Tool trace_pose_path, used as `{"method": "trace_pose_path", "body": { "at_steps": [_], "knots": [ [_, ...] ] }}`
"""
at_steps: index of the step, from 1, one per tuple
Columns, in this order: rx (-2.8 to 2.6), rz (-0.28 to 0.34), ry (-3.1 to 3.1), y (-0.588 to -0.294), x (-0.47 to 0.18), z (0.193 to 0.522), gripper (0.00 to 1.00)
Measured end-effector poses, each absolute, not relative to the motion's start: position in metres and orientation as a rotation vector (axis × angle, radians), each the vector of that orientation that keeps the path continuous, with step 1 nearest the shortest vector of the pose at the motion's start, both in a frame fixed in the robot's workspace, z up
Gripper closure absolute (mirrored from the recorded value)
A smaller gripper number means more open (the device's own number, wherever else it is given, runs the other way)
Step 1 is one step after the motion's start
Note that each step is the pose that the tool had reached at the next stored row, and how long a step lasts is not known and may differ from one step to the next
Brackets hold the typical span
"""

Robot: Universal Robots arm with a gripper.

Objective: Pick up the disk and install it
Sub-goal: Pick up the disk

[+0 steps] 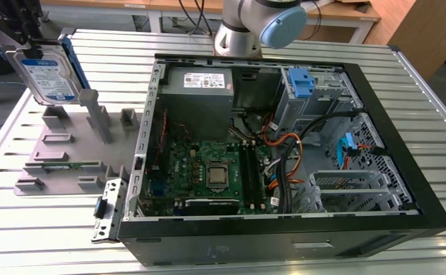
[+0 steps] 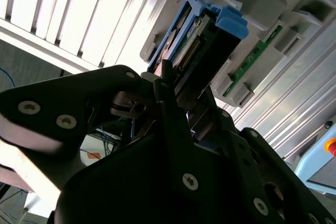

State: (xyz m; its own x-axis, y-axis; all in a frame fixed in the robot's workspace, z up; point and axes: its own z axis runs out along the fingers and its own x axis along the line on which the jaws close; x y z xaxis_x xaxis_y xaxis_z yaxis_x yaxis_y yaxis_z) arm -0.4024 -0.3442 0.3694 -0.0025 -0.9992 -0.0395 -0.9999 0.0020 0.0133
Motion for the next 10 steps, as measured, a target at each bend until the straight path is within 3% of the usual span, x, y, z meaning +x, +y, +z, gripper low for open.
{"method": "trace_pose_path", "body": {
  "at_steps": [10],
  "knots": [
    [-2.205,0.058,2.21,-0.3442,-0.4024,0.3706,0.65]
  ]
}}
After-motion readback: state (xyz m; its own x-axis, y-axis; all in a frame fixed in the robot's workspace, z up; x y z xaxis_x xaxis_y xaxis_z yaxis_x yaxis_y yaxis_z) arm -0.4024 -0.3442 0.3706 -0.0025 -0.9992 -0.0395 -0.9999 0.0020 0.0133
